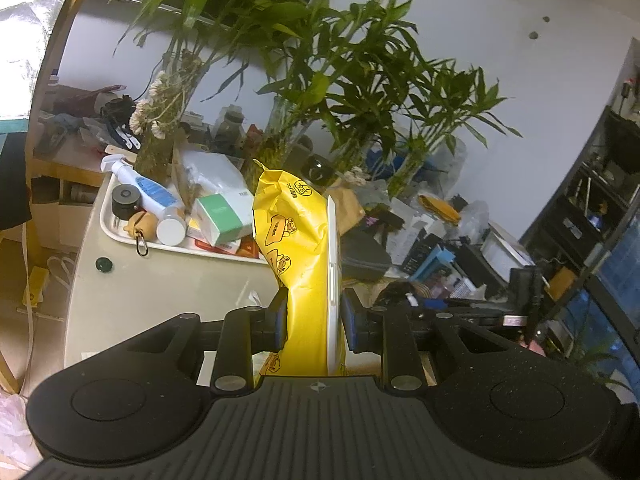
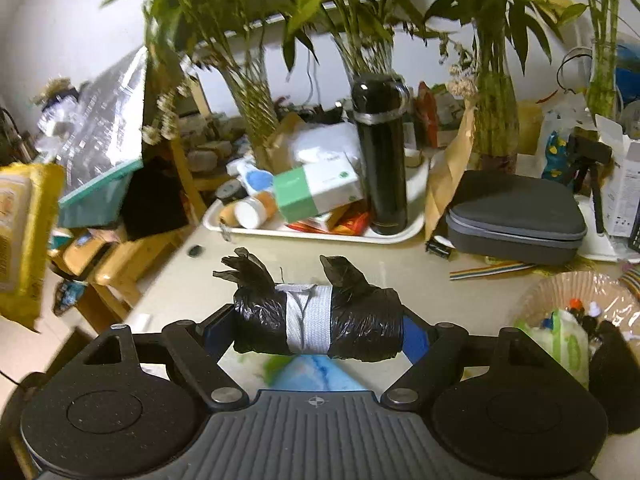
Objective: Organize soft objects
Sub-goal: 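Lower the wipes pack into the box and open the left tool while the right tool lifts the roll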
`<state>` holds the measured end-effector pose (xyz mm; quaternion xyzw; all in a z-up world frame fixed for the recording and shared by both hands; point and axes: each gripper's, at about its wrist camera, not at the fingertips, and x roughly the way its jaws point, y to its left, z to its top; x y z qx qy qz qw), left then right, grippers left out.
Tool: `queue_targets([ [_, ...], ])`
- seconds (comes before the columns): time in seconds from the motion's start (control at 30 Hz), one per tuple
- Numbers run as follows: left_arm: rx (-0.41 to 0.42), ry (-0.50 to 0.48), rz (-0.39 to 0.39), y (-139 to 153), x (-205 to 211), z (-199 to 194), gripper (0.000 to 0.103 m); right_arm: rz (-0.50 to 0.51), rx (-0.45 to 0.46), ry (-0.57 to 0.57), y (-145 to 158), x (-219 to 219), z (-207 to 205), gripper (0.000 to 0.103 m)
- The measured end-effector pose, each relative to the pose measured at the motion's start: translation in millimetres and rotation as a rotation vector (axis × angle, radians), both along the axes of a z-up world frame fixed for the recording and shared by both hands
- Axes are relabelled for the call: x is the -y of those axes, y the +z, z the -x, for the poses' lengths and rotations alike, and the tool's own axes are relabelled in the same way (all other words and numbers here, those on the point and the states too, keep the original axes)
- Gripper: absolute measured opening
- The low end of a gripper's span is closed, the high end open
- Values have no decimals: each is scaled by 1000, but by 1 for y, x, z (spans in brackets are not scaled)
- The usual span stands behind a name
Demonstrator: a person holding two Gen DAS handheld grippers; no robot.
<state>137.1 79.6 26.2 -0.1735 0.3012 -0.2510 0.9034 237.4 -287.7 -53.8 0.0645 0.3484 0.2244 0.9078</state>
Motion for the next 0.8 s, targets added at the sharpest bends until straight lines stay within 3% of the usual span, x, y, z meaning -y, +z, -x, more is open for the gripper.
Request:
queue_targets([
  [0.43,-11,-46,-20,0,15,28,26,37,95,69,26,-7,78,84],
  [0.8,-56,-118,-22,-12,32,36,26,77,116,104,29,-11,106,84],
])
